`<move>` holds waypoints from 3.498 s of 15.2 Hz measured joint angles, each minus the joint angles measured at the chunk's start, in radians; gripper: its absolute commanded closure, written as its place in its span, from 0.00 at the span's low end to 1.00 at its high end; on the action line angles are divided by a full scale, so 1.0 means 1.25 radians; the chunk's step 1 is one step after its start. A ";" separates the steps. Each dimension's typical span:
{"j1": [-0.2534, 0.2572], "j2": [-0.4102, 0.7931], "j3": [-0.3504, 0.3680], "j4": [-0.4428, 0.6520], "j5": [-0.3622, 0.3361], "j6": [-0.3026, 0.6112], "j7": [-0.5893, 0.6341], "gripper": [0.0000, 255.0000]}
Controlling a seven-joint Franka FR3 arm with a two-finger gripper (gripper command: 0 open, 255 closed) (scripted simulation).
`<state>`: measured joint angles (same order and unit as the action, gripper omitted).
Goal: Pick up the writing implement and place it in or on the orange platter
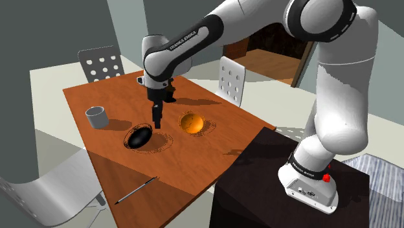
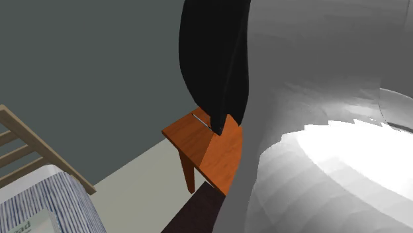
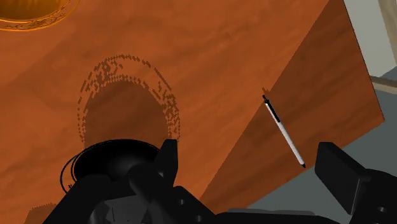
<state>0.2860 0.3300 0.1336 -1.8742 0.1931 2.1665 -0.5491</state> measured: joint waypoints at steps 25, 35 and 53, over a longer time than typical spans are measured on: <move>0.199 0.560 0.092 0.527 -0.128 -0.063 -0.181 0.00; 0.206 0.589 0.090 0.527 -0.130 -0.033 -0.181 0.00; 0.202 0.543 0.095 0.512 -0.127 -0.063 -0.174 1.00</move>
<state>0.5382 1.0093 0.2519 -1.2344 0.0348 2.0878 -0.7670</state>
